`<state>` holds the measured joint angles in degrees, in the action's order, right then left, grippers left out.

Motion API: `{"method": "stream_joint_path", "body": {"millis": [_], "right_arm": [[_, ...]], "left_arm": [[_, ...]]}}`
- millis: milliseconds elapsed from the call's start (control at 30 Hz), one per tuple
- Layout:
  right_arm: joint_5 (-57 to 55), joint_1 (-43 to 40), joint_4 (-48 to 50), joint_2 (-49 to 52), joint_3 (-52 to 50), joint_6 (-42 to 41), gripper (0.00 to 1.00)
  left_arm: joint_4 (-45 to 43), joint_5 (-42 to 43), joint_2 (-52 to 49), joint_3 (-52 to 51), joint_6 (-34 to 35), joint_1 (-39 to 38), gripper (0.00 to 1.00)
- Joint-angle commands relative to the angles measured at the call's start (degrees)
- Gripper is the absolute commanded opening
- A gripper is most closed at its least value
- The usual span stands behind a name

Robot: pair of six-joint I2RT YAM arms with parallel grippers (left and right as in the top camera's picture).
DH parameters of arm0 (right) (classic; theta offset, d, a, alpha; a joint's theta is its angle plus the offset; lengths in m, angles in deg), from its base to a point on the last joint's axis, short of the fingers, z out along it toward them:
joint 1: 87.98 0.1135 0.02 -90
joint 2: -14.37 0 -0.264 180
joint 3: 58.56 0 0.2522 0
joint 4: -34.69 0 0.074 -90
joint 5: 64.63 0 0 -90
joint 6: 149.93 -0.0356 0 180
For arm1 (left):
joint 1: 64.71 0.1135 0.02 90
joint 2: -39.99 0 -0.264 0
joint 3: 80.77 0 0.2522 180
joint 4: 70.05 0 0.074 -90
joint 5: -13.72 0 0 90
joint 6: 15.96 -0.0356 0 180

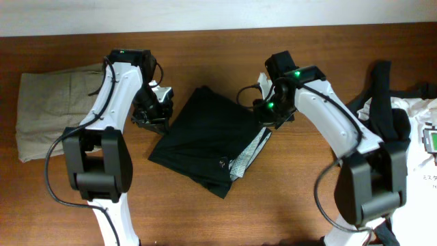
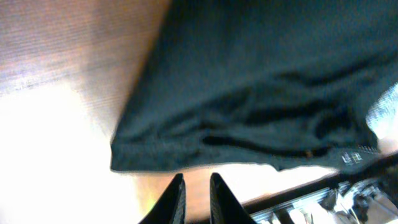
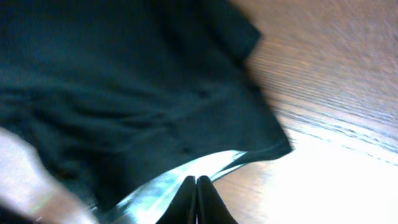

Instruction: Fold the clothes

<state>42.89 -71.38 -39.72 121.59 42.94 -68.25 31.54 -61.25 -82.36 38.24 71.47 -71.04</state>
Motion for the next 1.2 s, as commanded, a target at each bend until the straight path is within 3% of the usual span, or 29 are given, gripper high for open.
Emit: {"method": "stream_joint_path", "body": {"millis": [0,133,233,300,333,400,433,467,533,633,700,767,867,933,1000,1167], "right_arm": [[5.9,3.6,0.2,-0.3,0.5,2.2,0.04],[5.8,8.3,1.9,2.0,0.5,1.9,0.04],[5.8,8.5,2.4,4.1,0.5,0.3,0.04],[5.9,8.5,3.9,5.7,0.5,-1.4,0.05],[5.9,8.5,4.7,6.8,0.5,-2.7,0.05],[6.1,8.5,6.6,10.7,0.5,-7.0,0.05],[6.1,8.5,6.7,11.9,0.5,-8.2,0.04],[6.3,8.5,6.8,12.8,0.5,-8.7,0.04],[6.3,8.5,7.0,13.2,0.5,-8.7,0.04],[6.3,8.5,6.9,13.2,0.5,-8.7,0.04],[6.3,8.5,6.9,13.2,0.5,-8.7,0.04],[6.3,8.5,6.9,13.2,0.5,-8.7,0.04],[6.3,8.5,6.9,13.2,0.5,-8.7,0.04],[6.3,8.5,6.6,13.2,0.5,-8.7,0.04],[6.3,8.5,6.0,13.2,0.5,-8.5,0.04],[6.3,8.5,5.4,13.2,0.5,-8.0,0.04]], "left_arm": [[4.5,1.8,2.0,0.7,-0.9,0.1,0.15],[8.9,1.7,5.5,-1.1,-0.9,-0.9,0.15],[5.2,1.2,16.0,-12.0,3.5,-1.1,0.18],[-8.6,4.9,25.1,-27.7,15.3,-1.1,0.4],[-15.6,8.5,28.0,-34.8,21.5,-1.1,0.58],[-31.9,21.4,29.4,-49.0,32.9,-1.1,0.85],[-39.5,27.0,29.3,-54.0,36.1,-1.1,0.92],[-44.7,29.5,29.3,-57.3,39.7,-1.1,0.93],[-54.0,30.4,29.3,-63.8,48.5,-1.1,0.99],[-69.4,28.7,29.3,-71.8,63.7,-1.1,0.99],[-78.6,24.4,29.3,-75.2,70.2,-1.2,0.99],[-80.7,19.7,29.3,-76.8,73.9,-1.2,0.99],[-82.4,14.3,29.3,-77.5,73.9,-1.2,0.99],[-86.5,10.5,29.3,-77.5,73.7,-2.5,0.89],[-90.5,9.4,29.3,-77.5,73.3,-4.2,0.89],[-93.9,9.3,29.4,-76.8,63.9,-3.2,0.74]]}}
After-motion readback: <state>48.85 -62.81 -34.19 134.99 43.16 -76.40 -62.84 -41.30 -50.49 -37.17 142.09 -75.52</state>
